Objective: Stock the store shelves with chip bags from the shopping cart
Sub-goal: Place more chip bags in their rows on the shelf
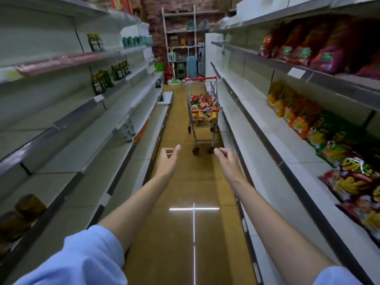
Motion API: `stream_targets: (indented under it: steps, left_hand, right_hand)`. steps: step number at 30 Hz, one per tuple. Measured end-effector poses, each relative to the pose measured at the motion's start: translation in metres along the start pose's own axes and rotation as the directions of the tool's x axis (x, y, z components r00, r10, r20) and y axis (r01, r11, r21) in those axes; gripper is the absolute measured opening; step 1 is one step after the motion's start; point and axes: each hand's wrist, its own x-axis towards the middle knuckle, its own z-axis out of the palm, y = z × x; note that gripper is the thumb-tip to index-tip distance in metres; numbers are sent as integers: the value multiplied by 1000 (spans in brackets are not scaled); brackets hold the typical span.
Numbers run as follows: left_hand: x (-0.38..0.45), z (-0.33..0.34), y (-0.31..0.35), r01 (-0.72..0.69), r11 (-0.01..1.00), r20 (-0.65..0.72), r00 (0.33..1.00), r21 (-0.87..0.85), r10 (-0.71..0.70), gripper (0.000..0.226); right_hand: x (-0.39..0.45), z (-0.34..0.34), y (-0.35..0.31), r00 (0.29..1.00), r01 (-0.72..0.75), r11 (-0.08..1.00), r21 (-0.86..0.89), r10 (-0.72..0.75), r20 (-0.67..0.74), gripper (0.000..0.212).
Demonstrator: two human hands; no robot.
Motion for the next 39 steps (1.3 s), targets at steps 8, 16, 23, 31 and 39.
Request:
stream_targets:
  steps: [8, 16, 23, 31, 39]
  left_hand:
    - [105, 33, -33, 90, 996, -11, 996, -29, -90, 31]
    - [255, 84, -75, 229, 963, 12, 973, -144, -230, 32]
    - [412, 125, -49, 249, 950, 53, 969, -190, -243, 31]
    - [537, 190, -55, 305, 940, 76, 952, -155, -296, 34]
    - [674, 240, -30, 238, 960, 13, 971, -146, -238, 34]
  right_hand:
    - [120, 22, 44, 985, -151, 988, 45, 146, 91, 47]
    - [275, 60, 92, 972, -213, 977, -16, 214, 93, 47]
    - [427, 79, 96, 965, -257, 966, -12, 257, 49, 43]
    - [571, 89, 120, 949, -314, 946, 76, 313, 24, 45]
    - [729, 90, 131, 953, -295, 935, 199, 272, 133, 45]
